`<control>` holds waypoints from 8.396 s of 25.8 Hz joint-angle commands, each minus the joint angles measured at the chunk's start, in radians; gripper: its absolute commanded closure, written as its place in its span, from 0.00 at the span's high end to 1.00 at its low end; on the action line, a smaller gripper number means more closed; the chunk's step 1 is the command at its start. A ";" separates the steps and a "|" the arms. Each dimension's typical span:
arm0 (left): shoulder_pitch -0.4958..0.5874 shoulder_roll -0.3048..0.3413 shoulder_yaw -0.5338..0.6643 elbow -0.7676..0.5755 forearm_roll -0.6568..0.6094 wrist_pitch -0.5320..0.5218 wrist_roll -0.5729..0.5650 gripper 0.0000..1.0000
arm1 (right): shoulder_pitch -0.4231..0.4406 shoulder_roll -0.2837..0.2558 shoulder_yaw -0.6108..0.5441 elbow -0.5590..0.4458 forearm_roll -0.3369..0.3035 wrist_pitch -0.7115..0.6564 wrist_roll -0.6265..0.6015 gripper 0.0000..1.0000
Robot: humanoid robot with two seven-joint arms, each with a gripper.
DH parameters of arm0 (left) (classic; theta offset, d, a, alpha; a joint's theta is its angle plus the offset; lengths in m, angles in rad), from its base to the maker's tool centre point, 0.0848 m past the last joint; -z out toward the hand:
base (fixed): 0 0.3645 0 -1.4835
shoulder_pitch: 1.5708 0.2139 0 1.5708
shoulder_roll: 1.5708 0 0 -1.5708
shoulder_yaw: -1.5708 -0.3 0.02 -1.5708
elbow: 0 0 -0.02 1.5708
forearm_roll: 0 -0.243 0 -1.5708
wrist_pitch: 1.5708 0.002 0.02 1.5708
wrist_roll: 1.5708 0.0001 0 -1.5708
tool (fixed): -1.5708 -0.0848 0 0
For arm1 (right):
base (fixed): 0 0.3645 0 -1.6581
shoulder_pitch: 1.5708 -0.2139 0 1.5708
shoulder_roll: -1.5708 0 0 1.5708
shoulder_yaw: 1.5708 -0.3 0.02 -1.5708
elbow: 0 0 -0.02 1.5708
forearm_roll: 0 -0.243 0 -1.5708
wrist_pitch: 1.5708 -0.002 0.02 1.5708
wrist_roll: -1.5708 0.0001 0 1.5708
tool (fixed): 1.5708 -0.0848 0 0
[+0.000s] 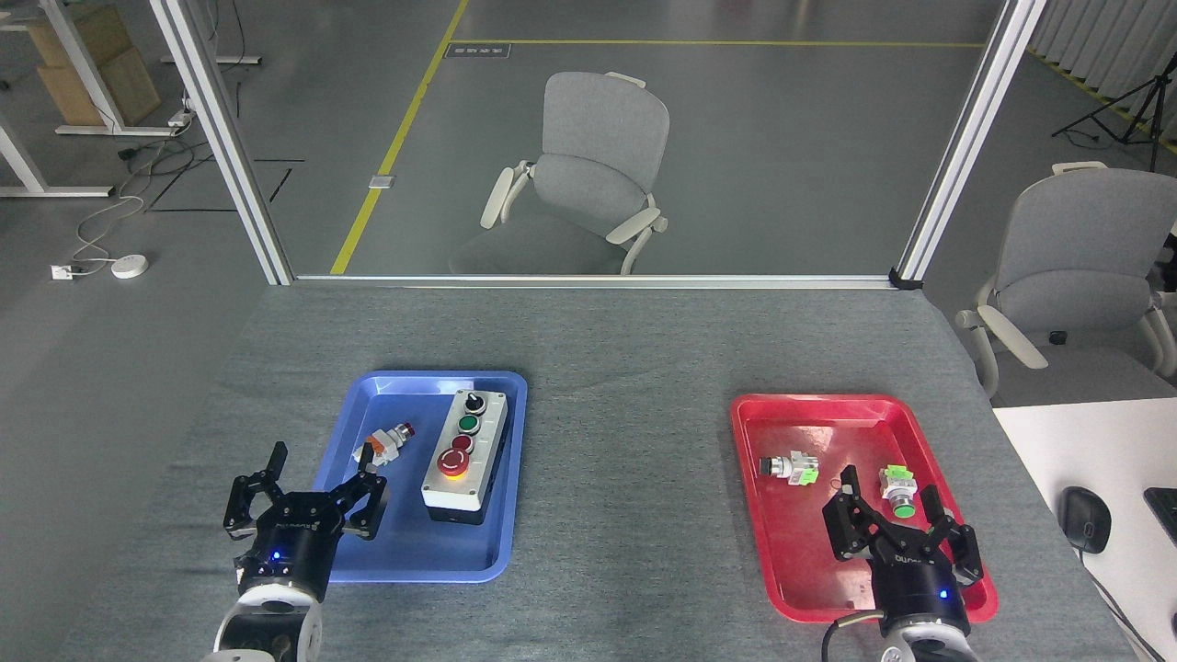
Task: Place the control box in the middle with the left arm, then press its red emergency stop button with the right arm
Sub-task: 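Move the left gripper toward the white control box on the blue tray, then grasp the near end of the white control box with the left gripper, then slide the control box off the blue tray toward the table middle, then release the control box and pull the left gripper back, then move the right gripper over the control box's red button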
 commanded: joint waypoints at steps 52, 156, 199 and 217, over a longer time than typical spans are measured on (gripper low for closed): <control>-0.132 -0.163 -0.205 0.382 0.017 0.196 0.033 0.99 | 0.041 -0.024 -0.035 -0.066 0.048 -0.052 0.002 0.98; -0.323 -0.269 -0.570 0.355 0.185 0.210 -0.084 0.00 | 0.087 -0.006 -0.005 -0.121 0.199 -0.024 0.092 0.98; -0.213 -0.108 -0.780 0.321 0.254 0.209 -0.108 0.98 | 0.086 0.083 -0.002 -0.098 0.203 -0.050 0.068 0.85; 0.020 0.171 -0.344 -0.179 0.254 0.149 -0.091 0.98 | 0.011 0.090 0.187 -0.094 0.214 -0.052 0.155 0.00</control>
